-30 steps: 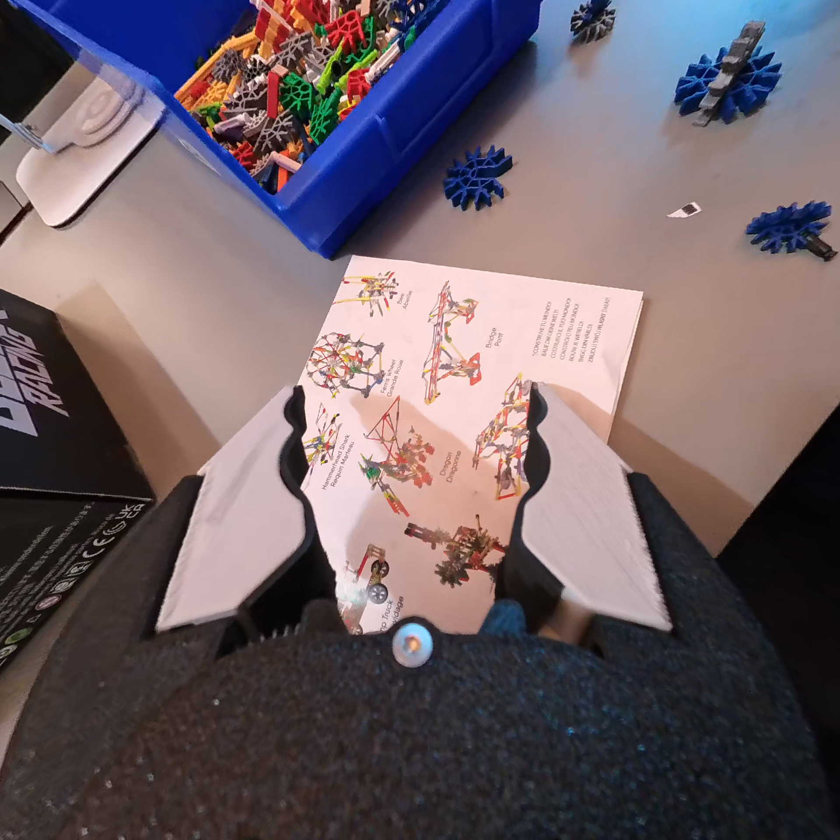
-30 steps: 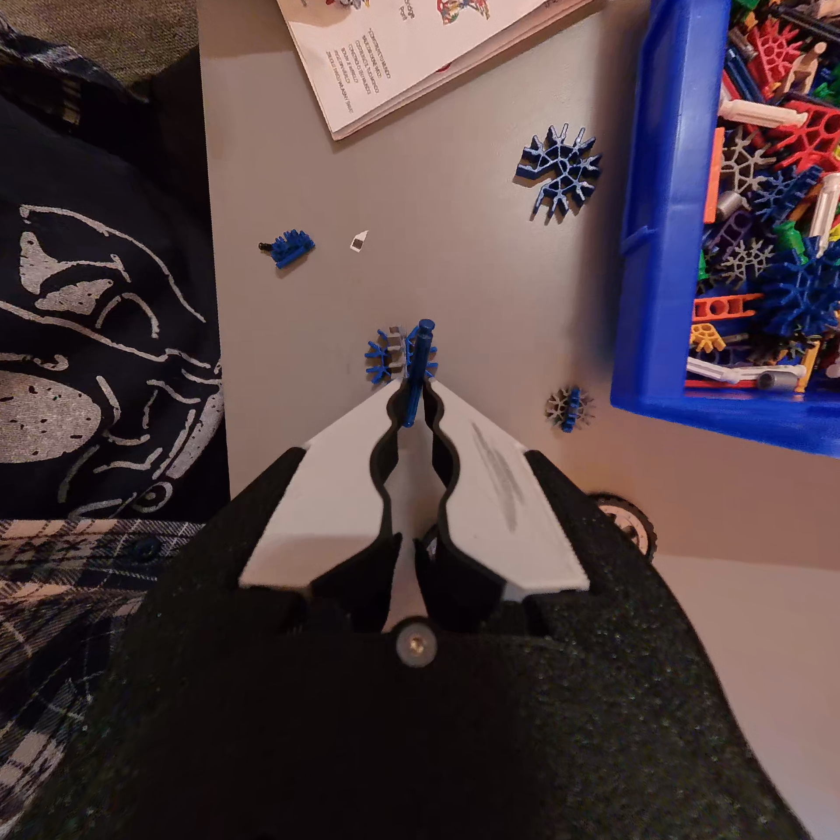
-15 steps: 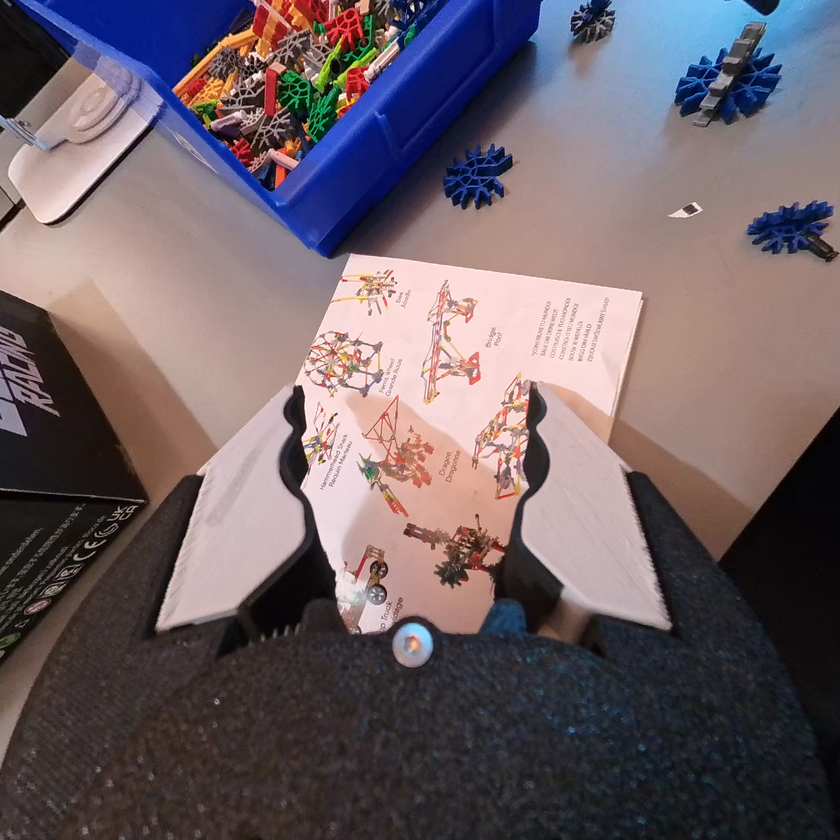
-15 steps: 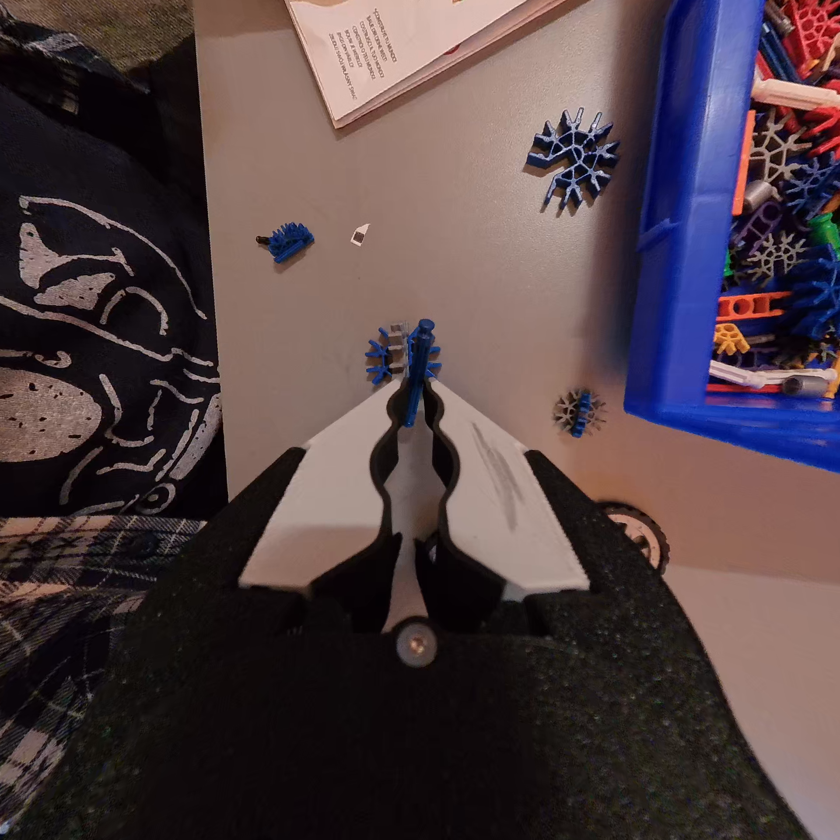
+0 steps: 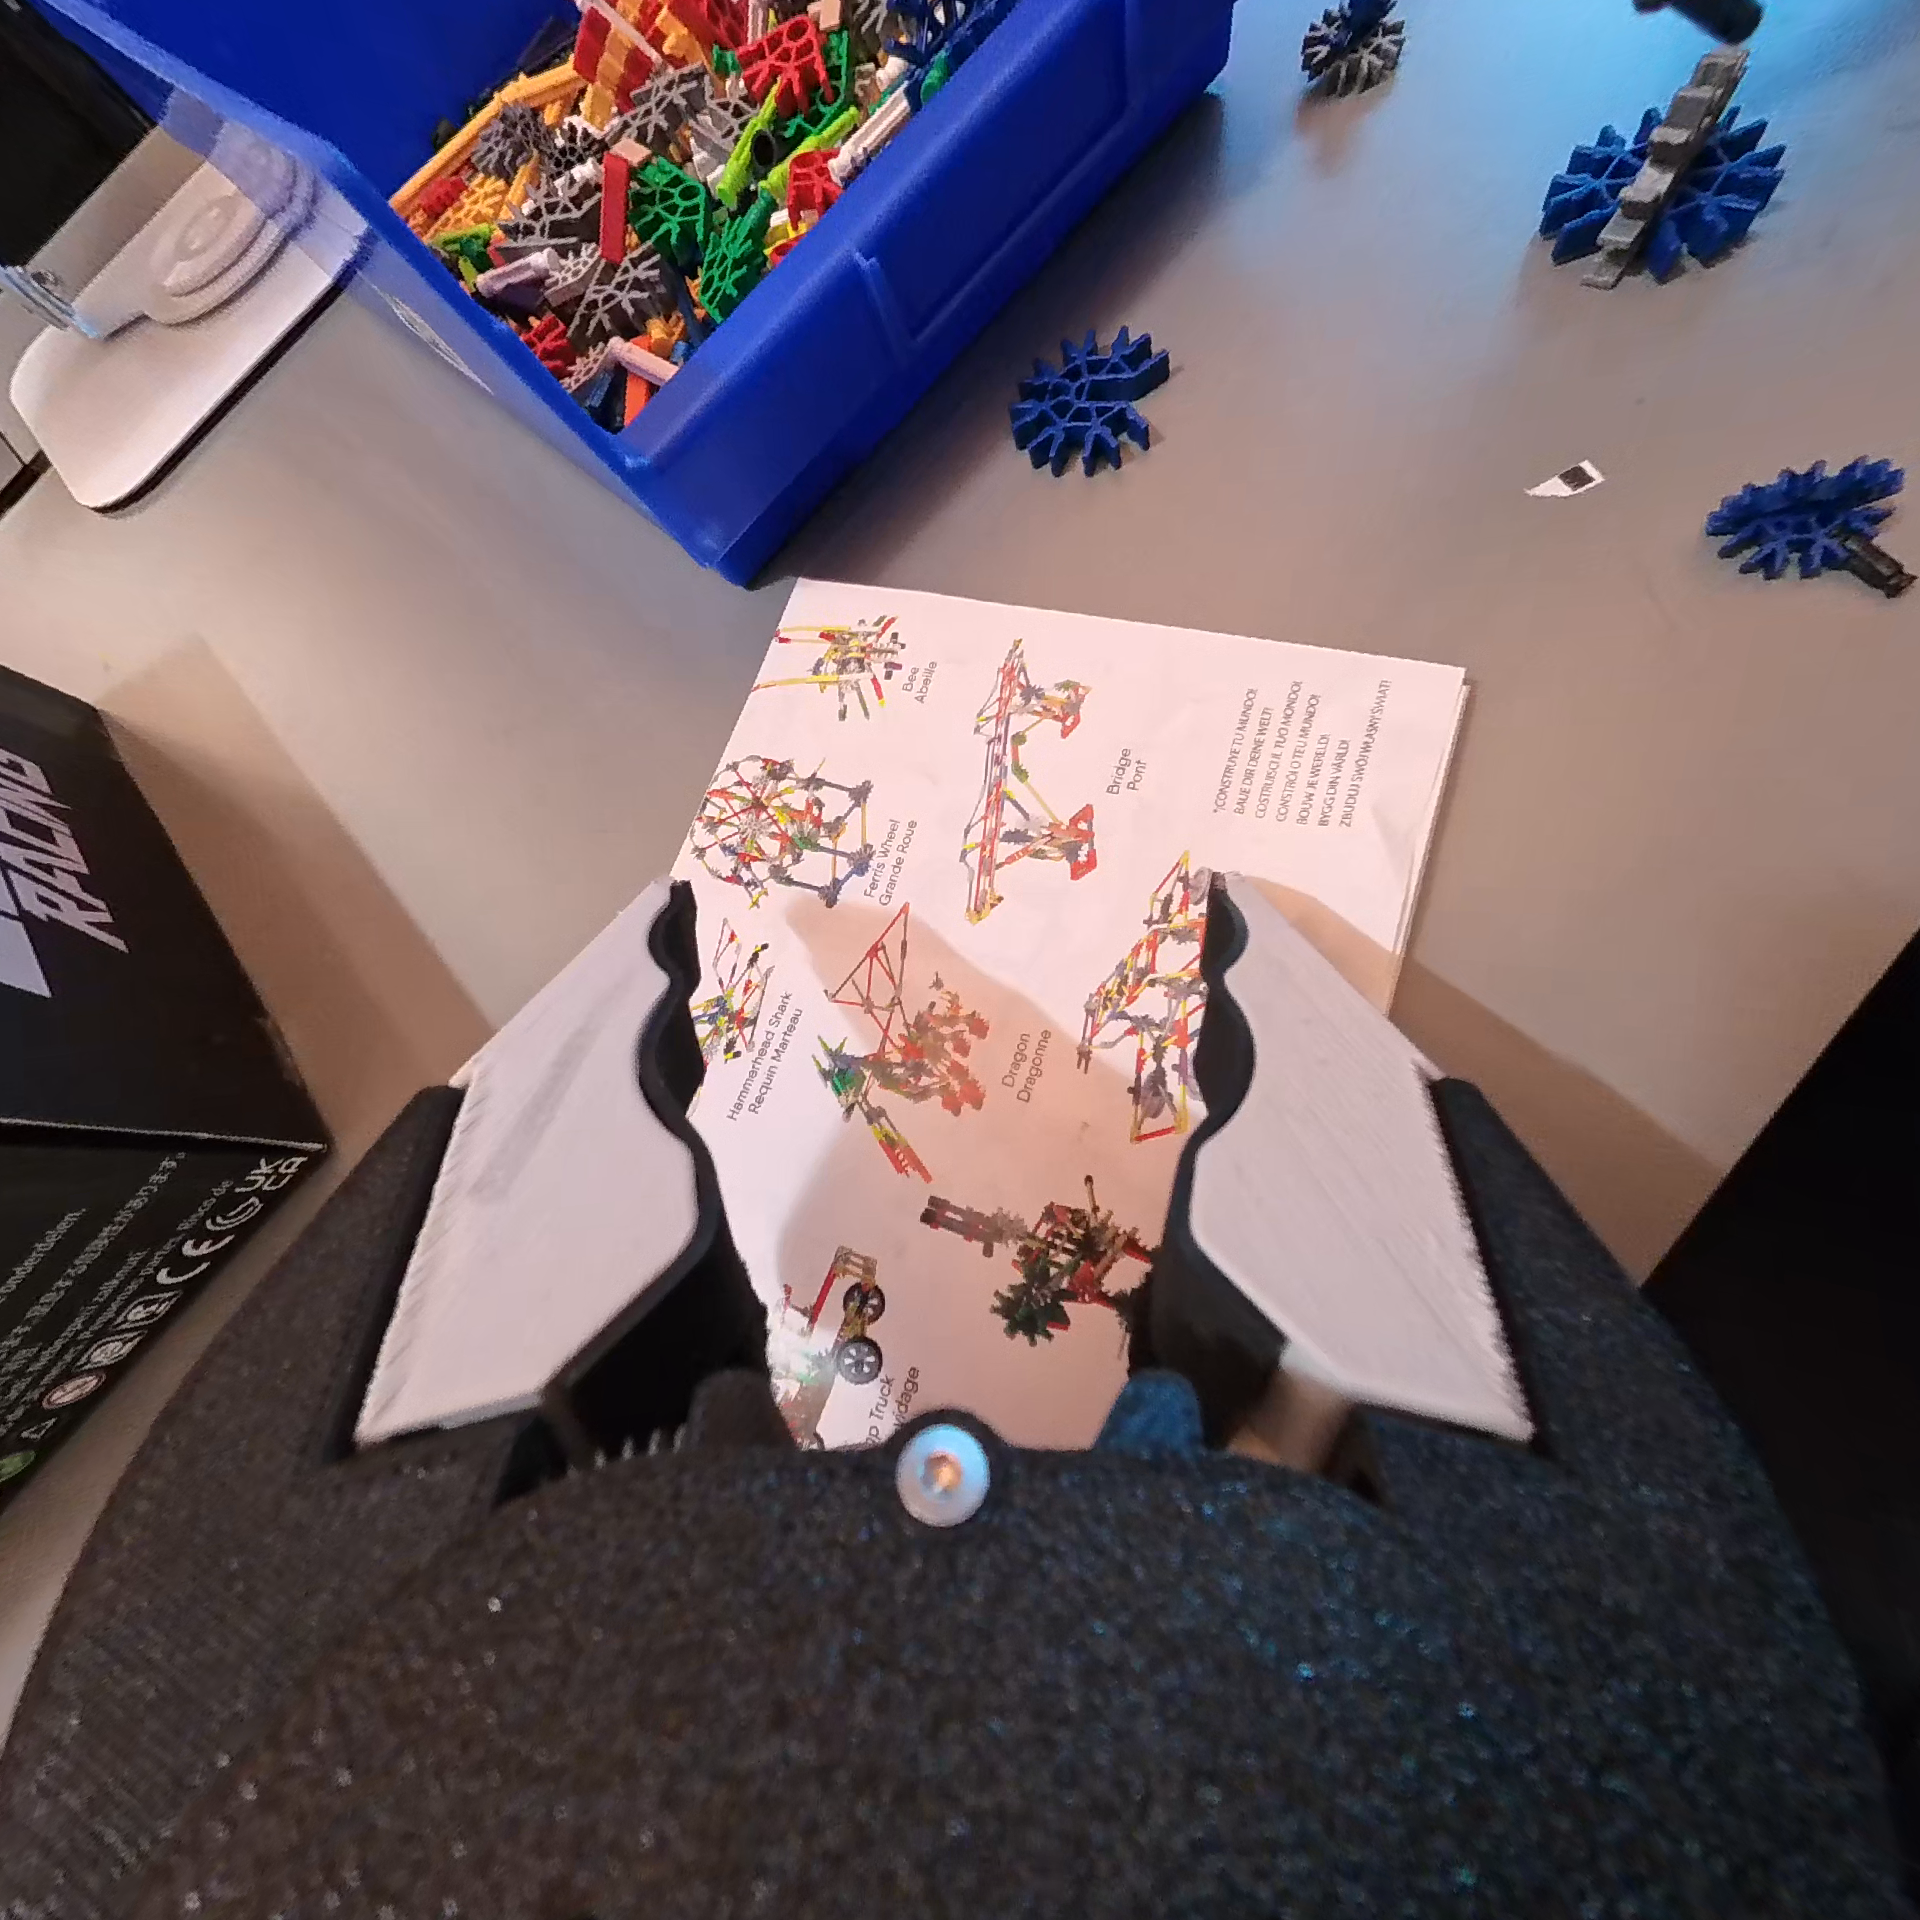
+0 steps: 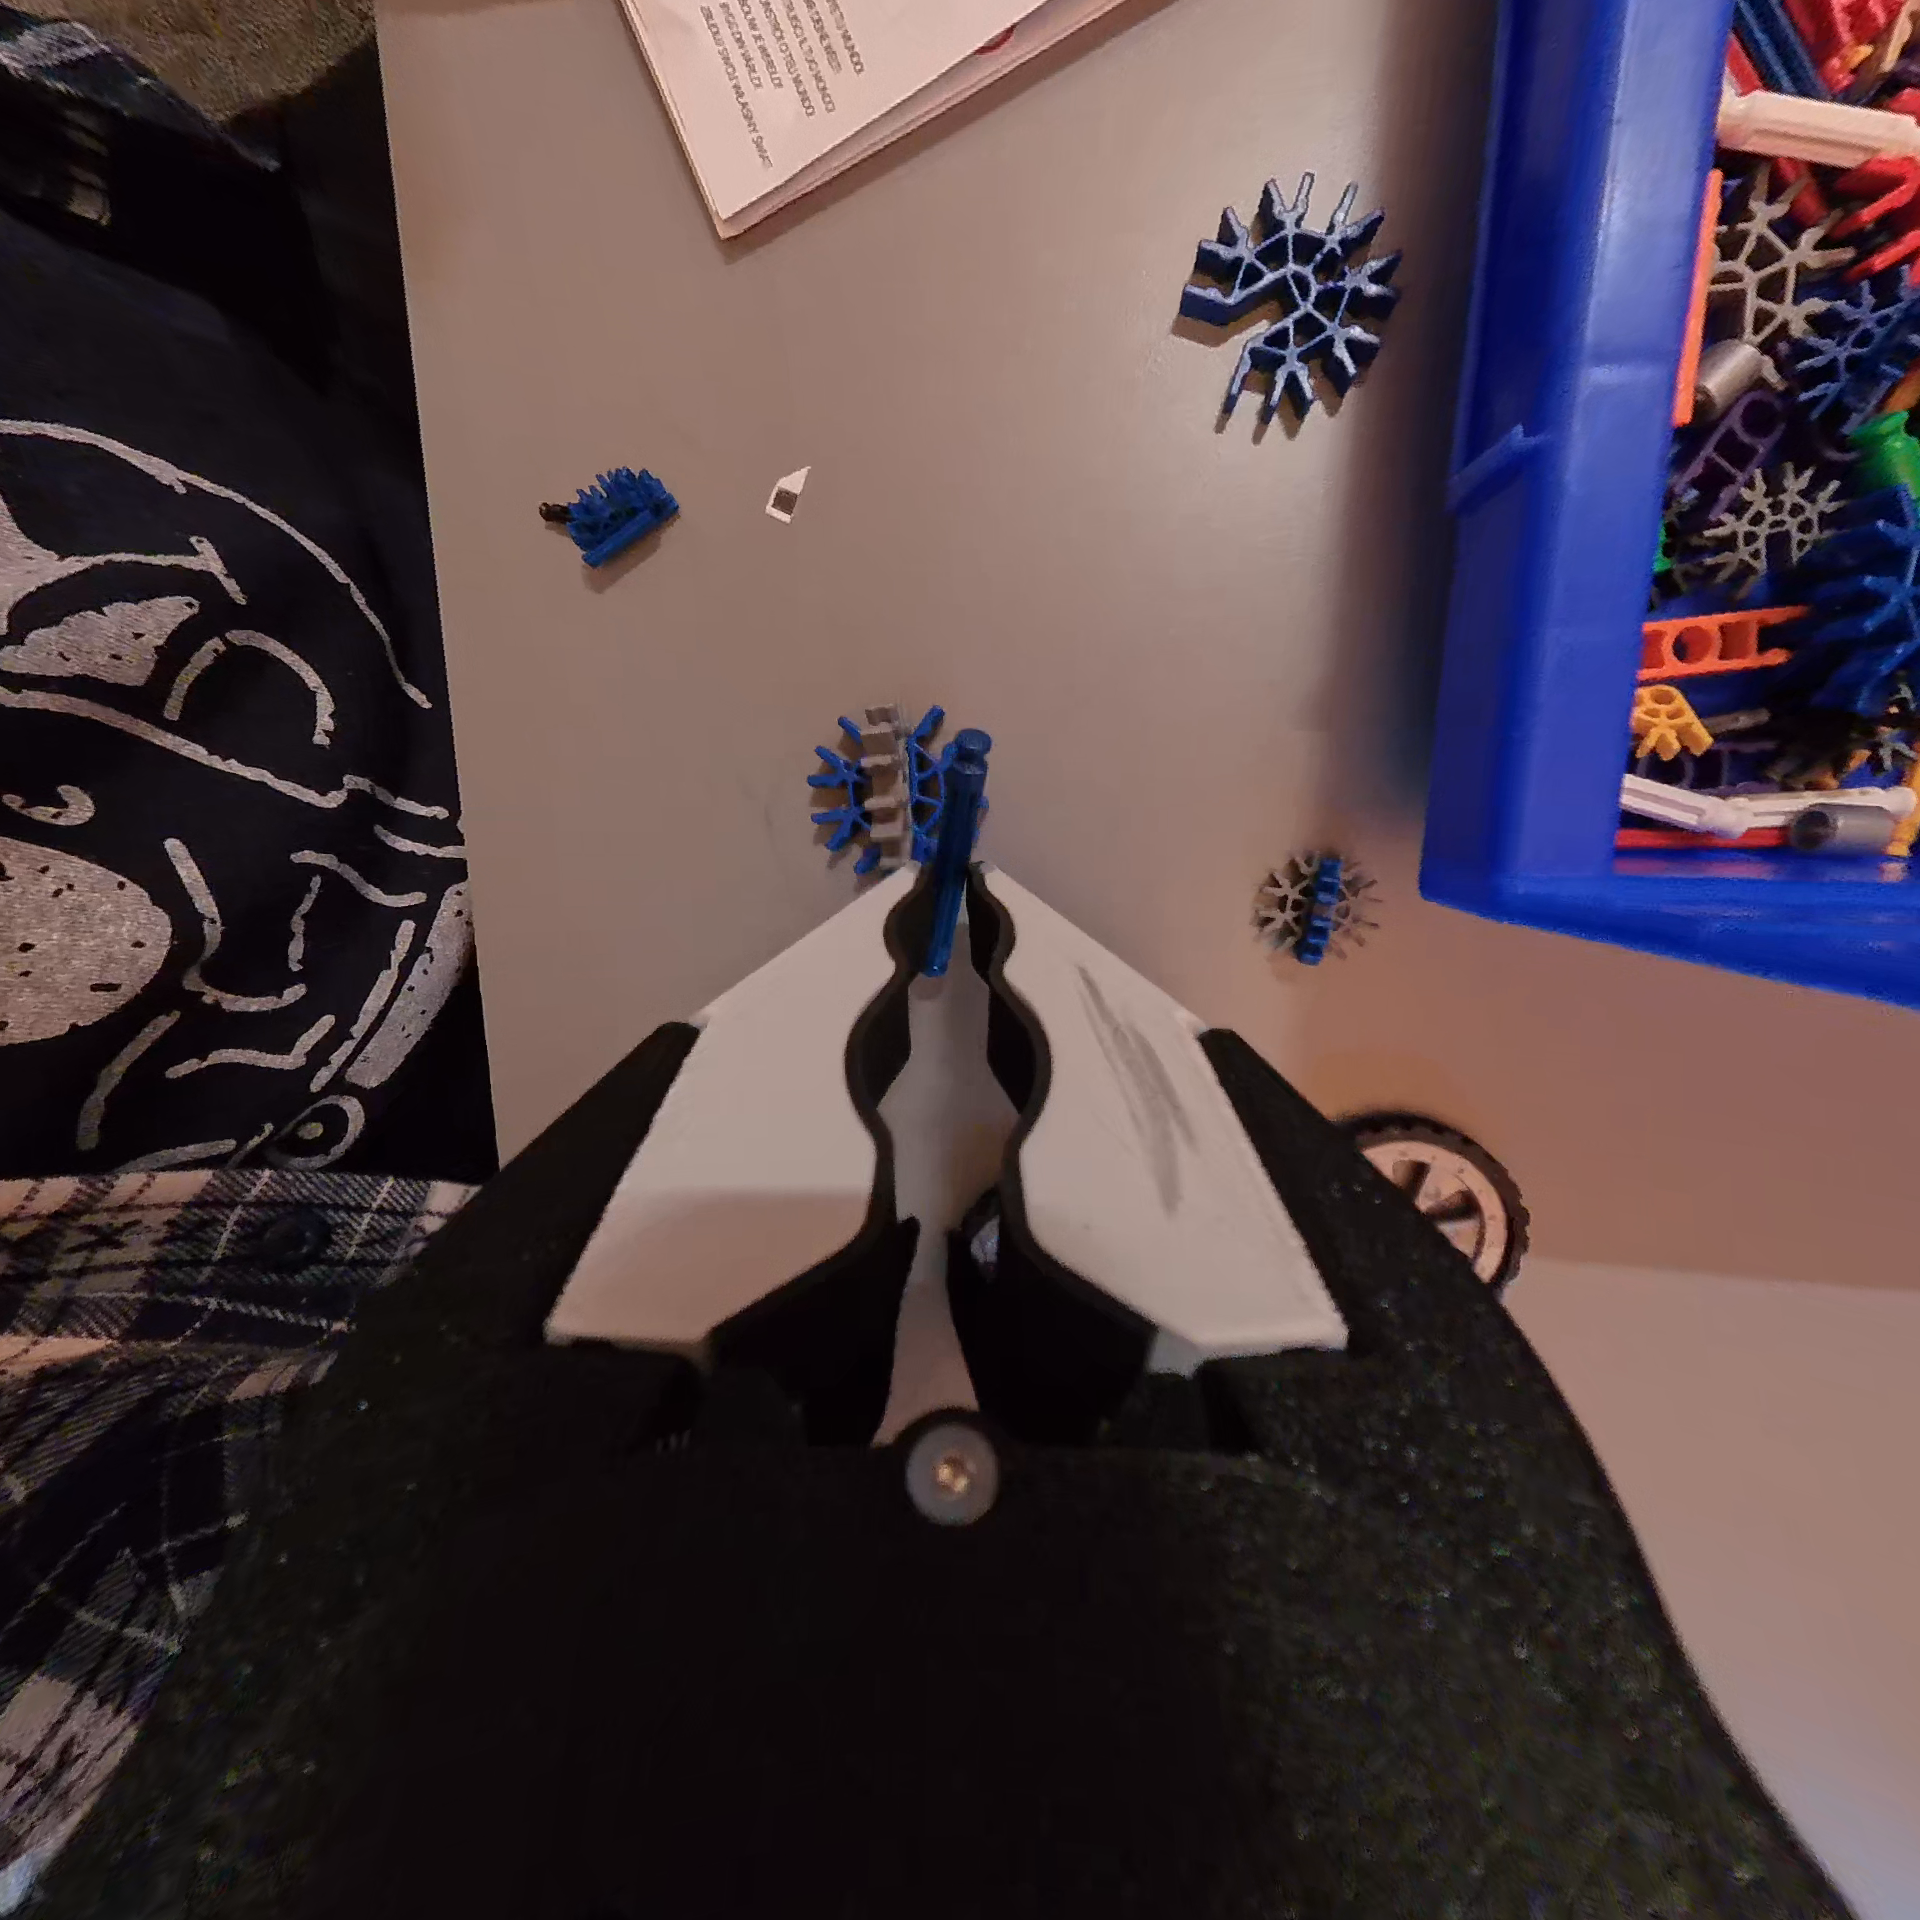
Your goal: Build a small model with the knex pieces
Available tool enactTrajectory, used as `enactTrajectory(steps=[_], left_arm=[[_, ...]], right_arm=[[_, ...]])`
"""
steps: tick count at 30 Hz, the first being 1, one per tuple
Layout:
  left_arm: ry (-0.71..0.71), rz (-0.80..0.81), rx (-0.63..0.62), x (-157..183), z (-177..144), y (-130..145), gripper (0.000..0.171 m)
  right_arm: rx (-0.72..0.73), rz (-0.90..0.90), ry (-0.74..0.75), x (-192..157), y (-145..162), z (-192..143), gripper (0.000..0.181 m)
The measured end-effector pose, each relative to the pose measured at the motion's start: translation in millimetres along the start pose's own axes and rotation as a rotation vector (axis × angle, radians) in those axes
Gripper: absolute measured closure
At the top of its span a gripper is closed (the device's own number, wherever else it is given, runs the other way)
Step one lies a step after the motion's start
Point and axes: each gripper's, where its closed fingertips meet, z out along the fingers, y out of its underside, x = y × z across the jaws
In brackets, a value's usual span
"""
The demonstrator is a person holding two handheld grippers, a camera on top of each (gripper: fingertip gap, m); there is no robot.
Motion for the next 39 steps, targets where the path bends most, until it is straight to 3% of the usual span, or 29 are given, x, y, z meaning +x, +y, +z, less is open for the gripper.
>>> enactTrajectory(steps=[9, 15, 20, 24, 29, 31, 39], left_arm=[[-0.041, 0.029, -0.019, -3, -2, -4, 0.075], [-0.039, 0.113, 0.022, 10, -8, -37, 0.076], [0.075, 0.198, 0.071, 45, 5, -73, 0.077], [0.245, 0.276, 0.069, 90, 26, -95, 0.088], [0.421, 0.354, -0.054, 135, 58, -89, 0.094], [0.492, 0.342, -0.045, 149, 61, -95, 0.097], [0.595, 0.287, -0.079, 156, 60, -95, 0.091]], right_arm=[[-0.011, 0.03, 0.021, -7, 15, -10, 0.176], [-0.004, 0.037, 0.003, -24, 21, -9, 0.176], [-0.006, 0.042, 0.003, -32, 23, -1, 0.176], [-0.019, 0.053, 0.034, -30, 26, 5, 0.176], [-0.014, 0.062, 0.088, -22, 25, 11, 0.177], [-0.005, 0.057, 0.102, -19, 23, 11, 0.177], [0.027, 0.044, 0.163, -4, 14, 14, 0.177]])
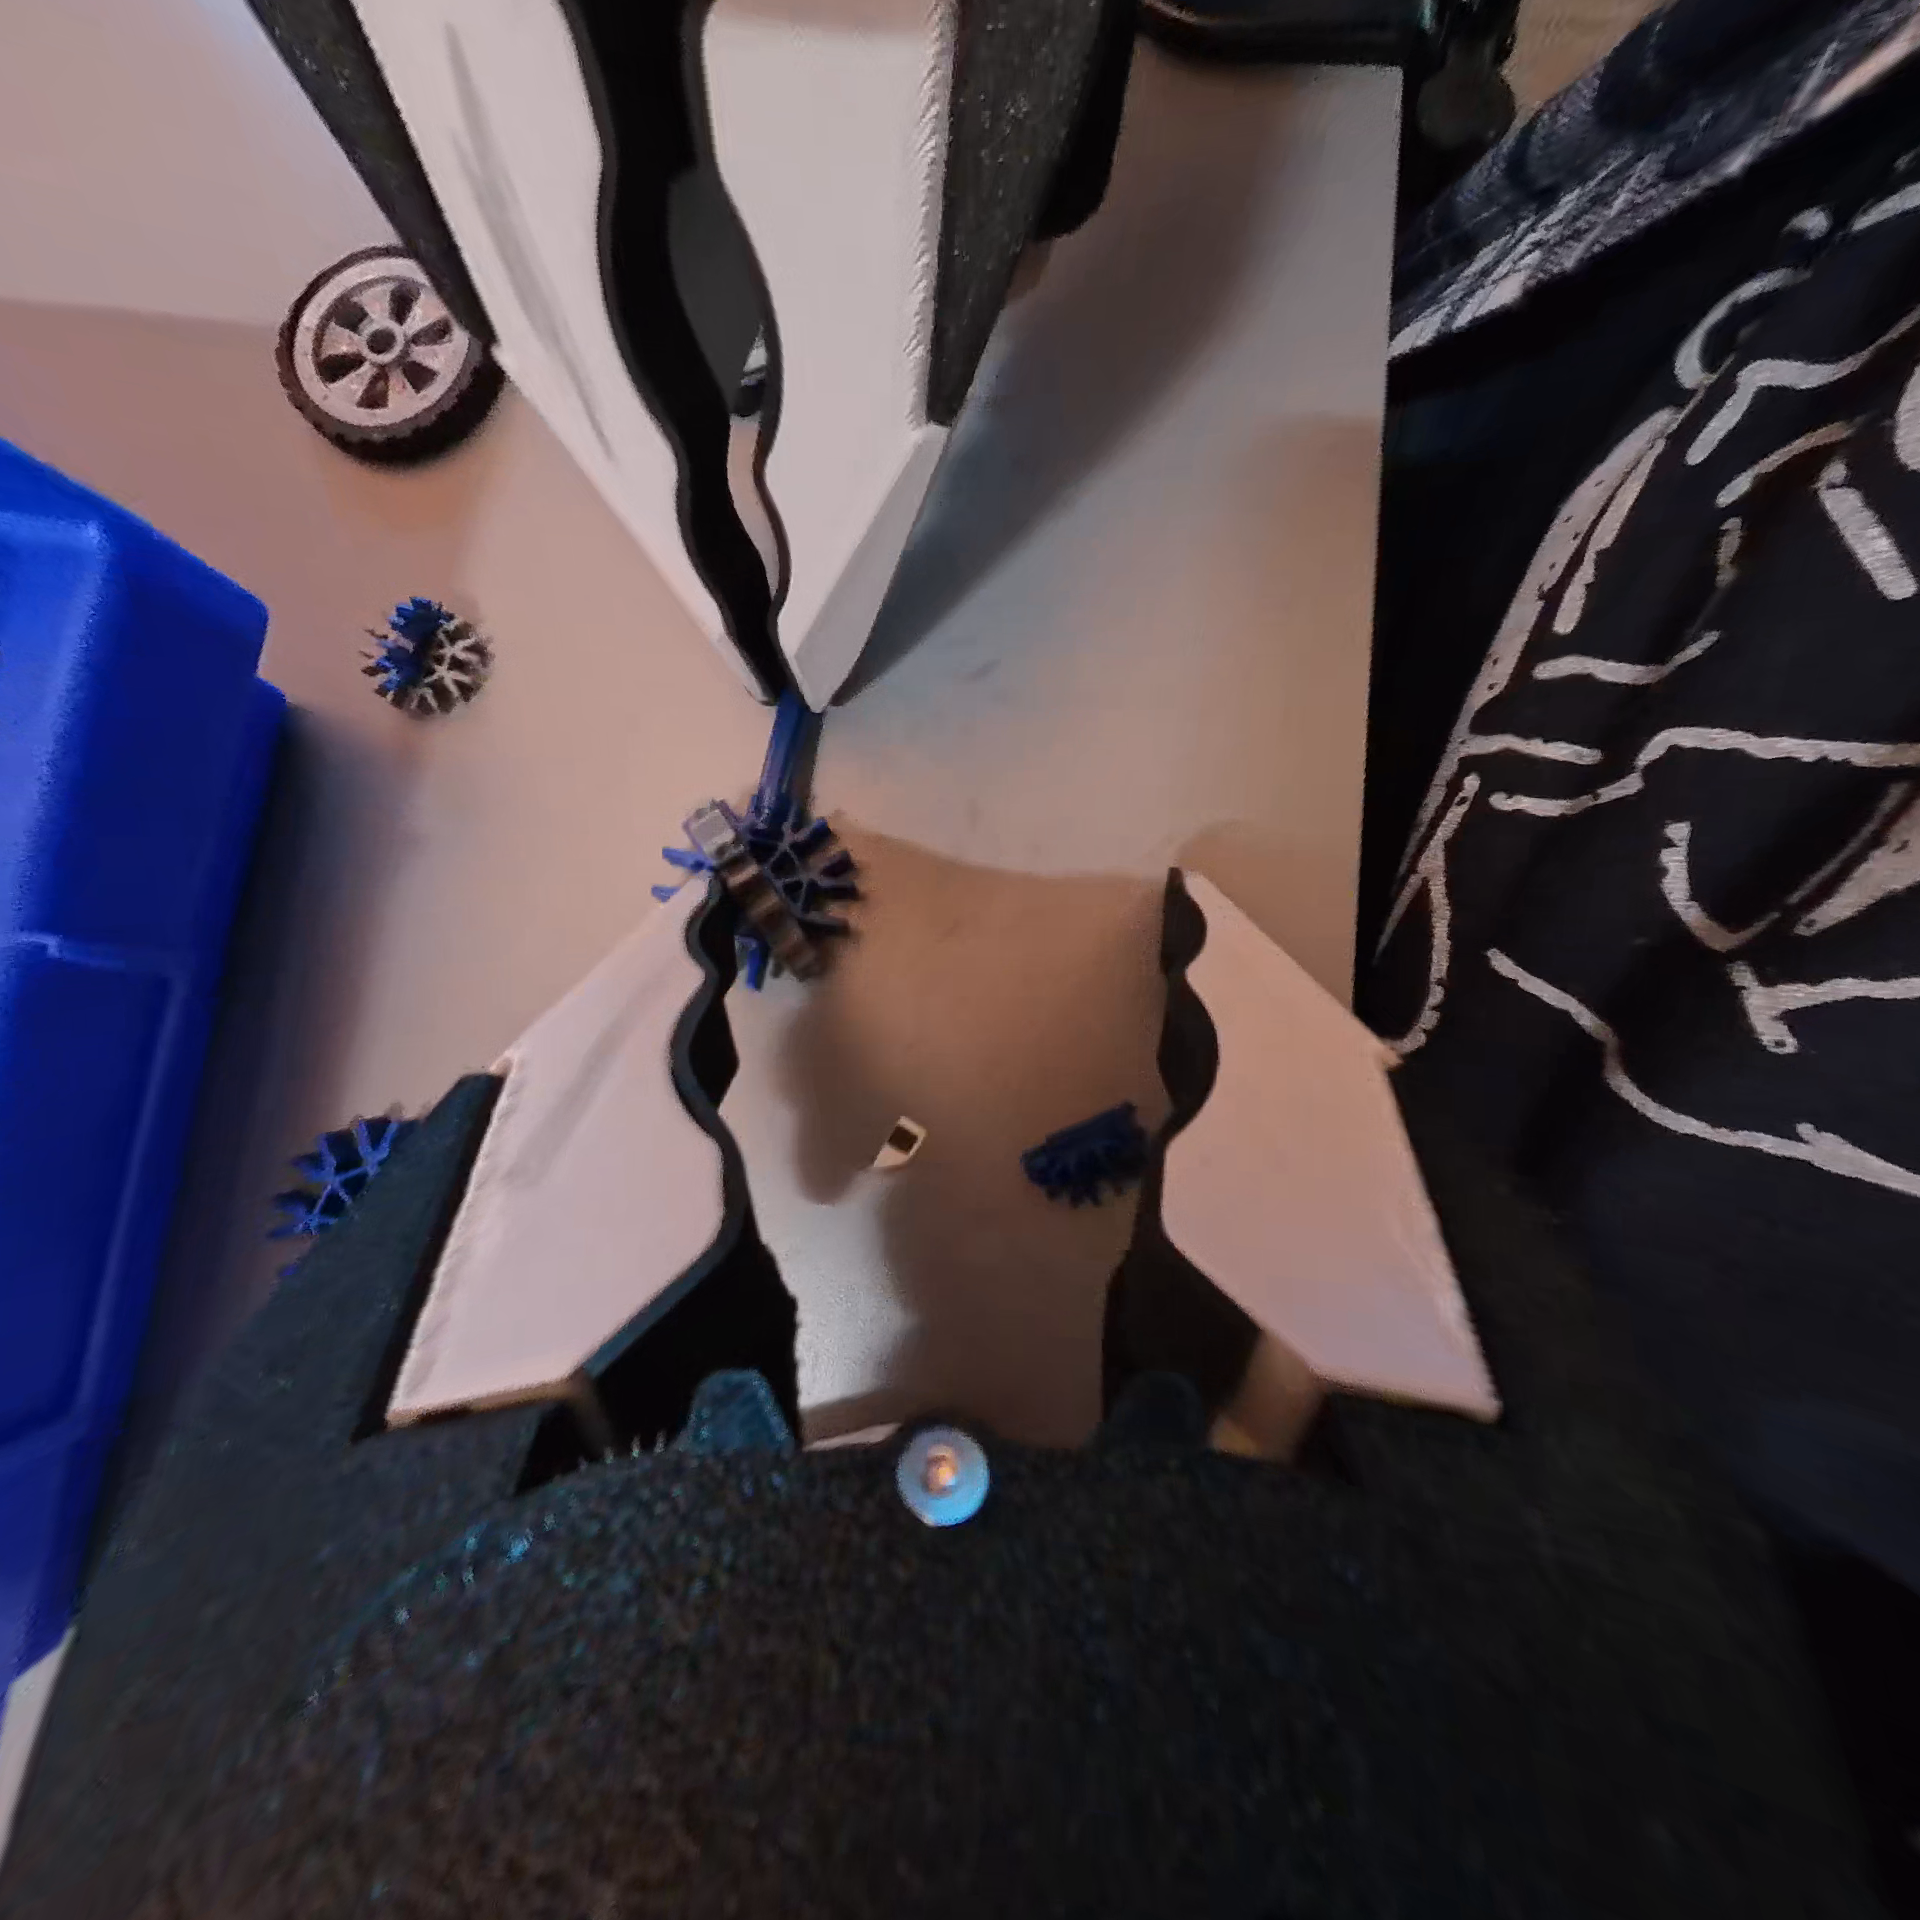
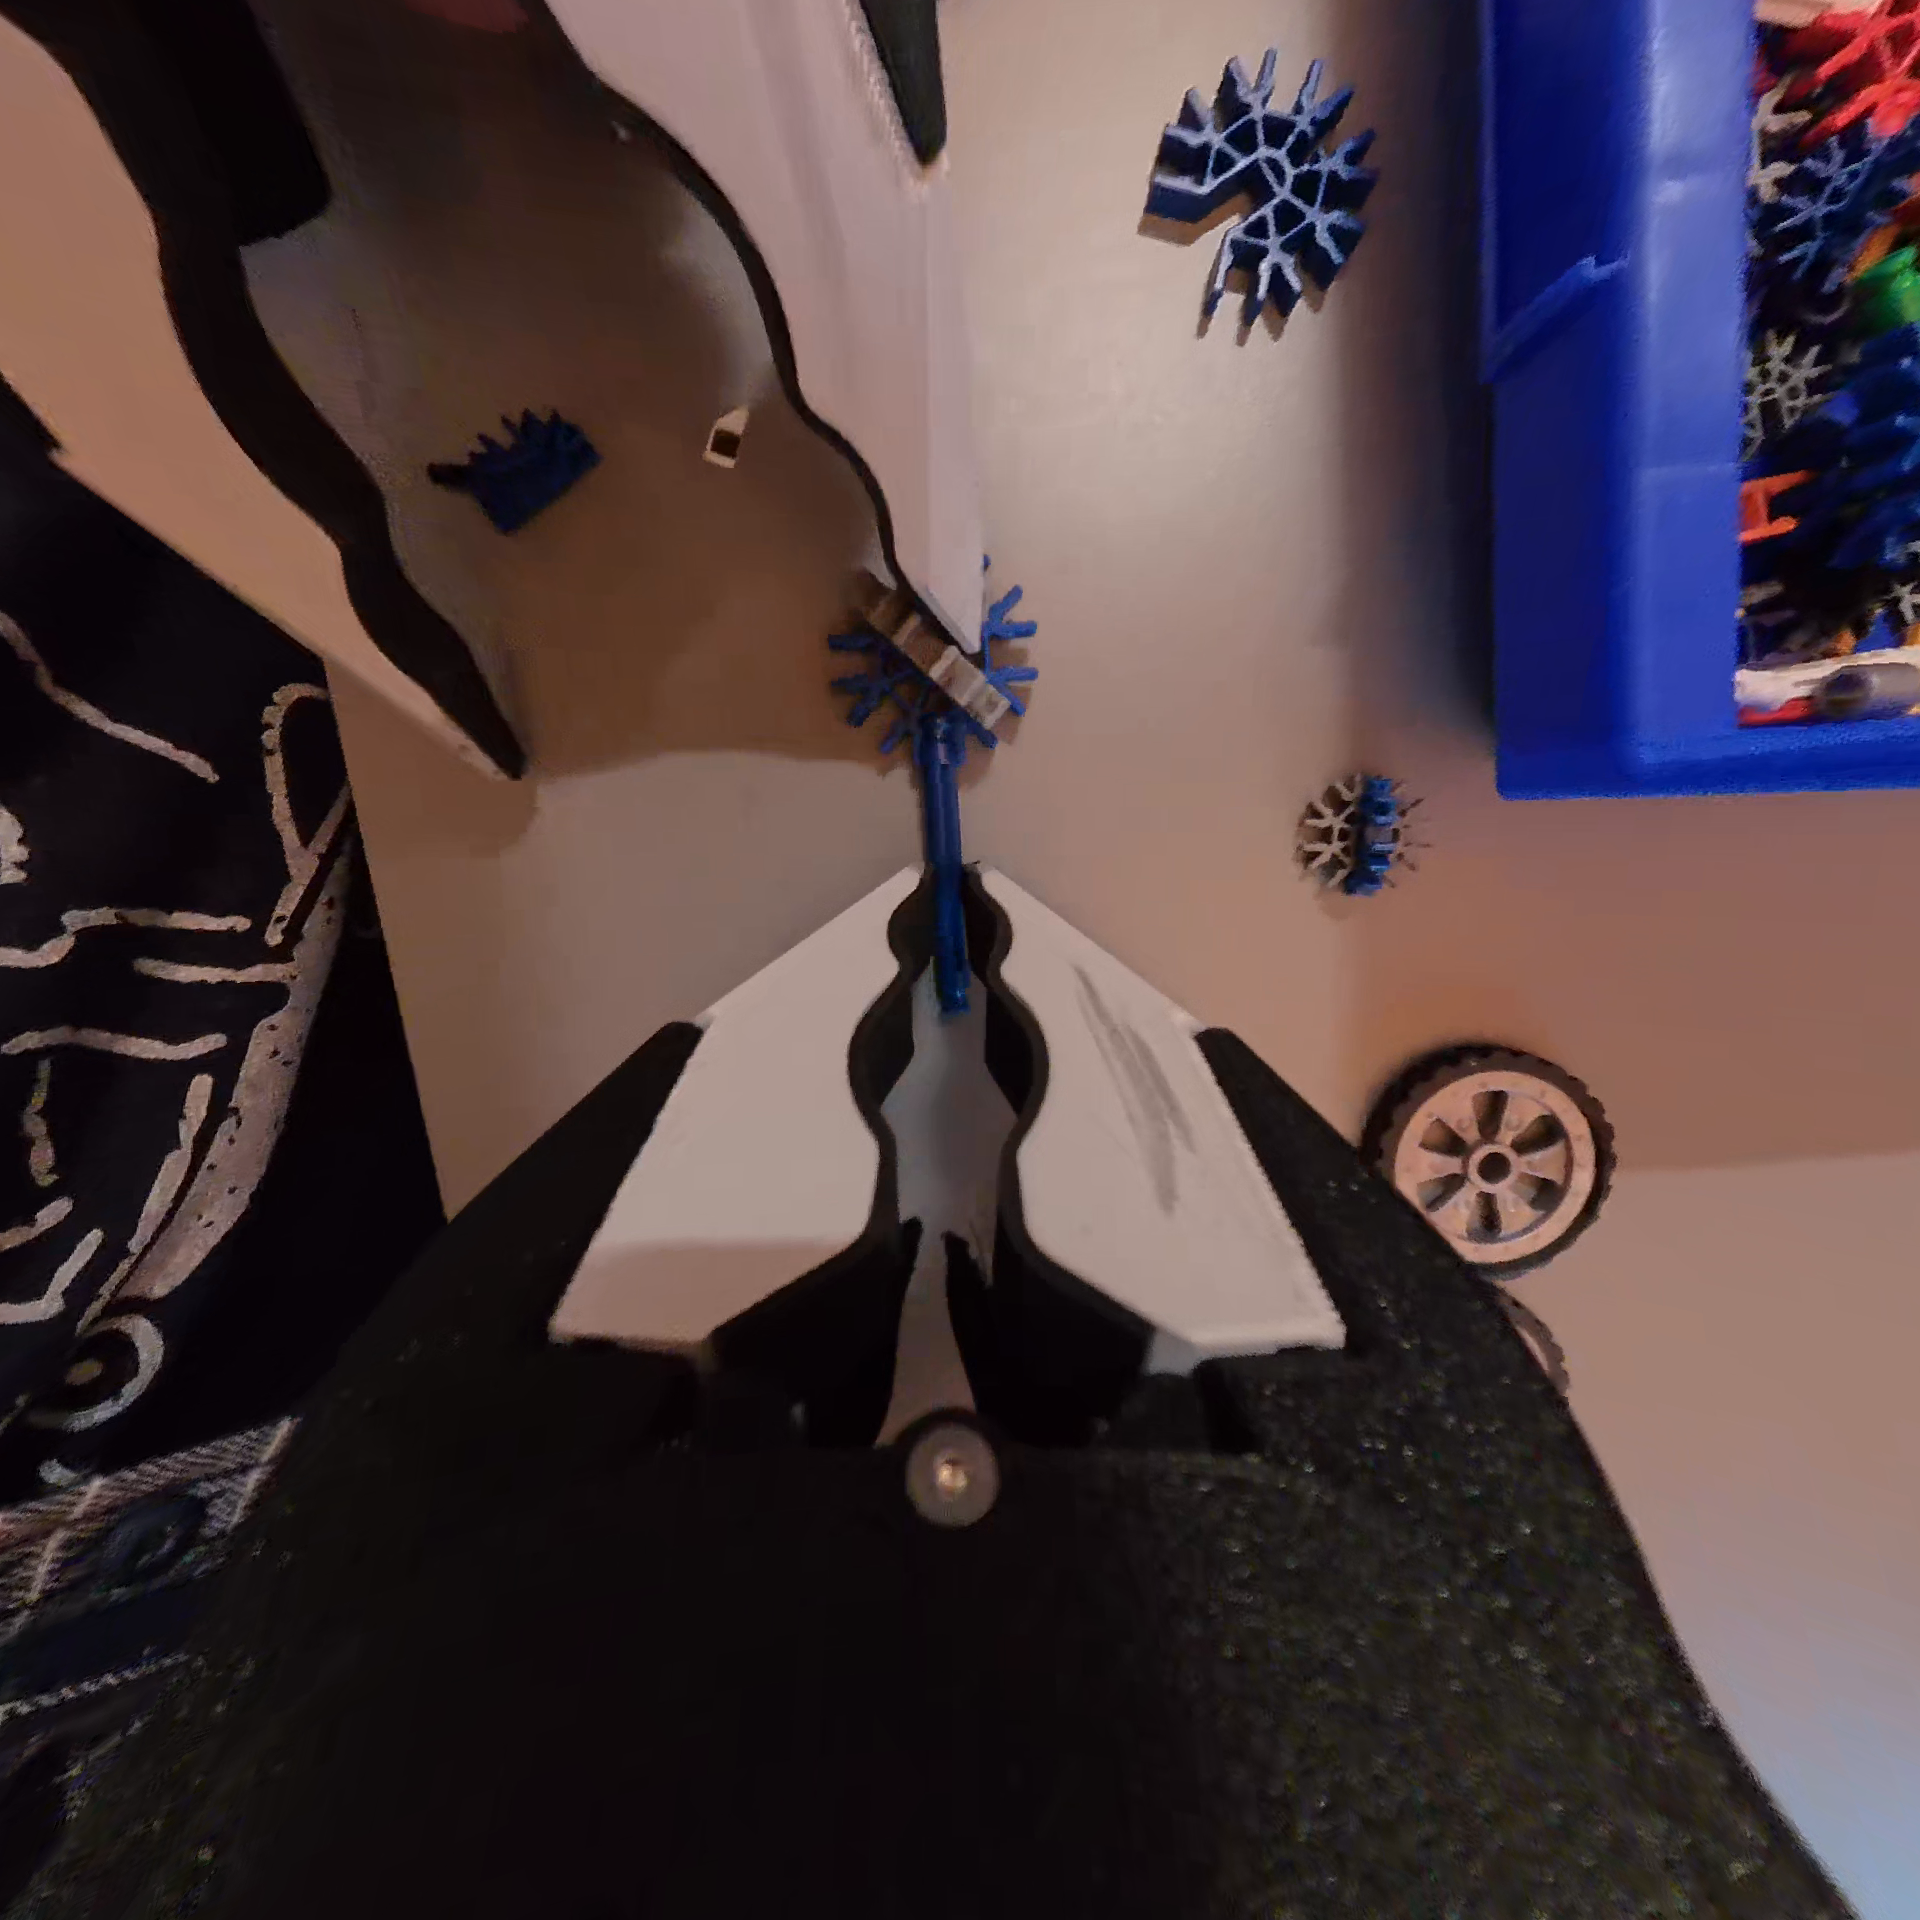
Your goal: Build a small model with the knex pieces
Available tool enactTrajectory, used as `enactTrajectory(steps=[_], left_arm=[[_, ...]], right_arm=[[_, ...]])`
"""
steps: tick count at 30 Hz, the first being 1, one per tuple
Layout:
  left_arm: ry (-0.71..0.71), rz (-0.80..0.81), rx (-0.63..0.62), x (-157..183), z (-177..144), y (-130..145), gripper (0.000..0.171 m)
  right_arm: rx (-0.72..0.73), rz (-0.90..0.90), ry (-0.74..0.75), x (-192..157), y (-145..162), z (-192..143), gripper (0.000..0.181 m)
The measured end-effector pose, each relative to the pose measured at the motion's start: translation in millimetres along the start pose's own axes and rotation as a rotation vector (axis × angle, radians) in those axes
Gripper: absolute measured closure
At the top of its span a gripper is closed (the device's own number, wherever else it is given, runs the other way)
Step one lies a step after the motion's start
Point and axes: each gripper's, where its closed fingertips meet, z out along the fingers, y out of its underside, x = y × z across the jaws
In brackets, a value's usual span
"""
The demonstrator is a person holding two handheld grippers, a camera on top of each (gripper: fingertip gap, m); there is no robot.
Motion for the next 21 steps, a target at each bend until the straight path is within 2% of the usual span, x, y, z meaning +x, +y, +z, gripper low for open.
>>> enactTrajectory(steps=[7, 10, 14, 21], left_arm=[[0.077, -0.084, 0.106, -1, -20, -6, 0.099], [0.002, -0.064, 0.05, -14, -19, 1, 0.099], [-0.018, -0.055, 0.023, -21, -19, 4, 0.099], [0.075, -0.036, -0.046, -5, -4, 9, 0.102]], right_arm=[[0.026, 0.008, 0.059, 13, -3, 0, 0.177], [0.022, -0.002, 0.056, 13, -2, -1, 0.177], [0.033, -0.001, 0.053, 12, -2, -6, 0.177], [0.014, 0.013, -0.012, 0, 2, -7, 0.177]])
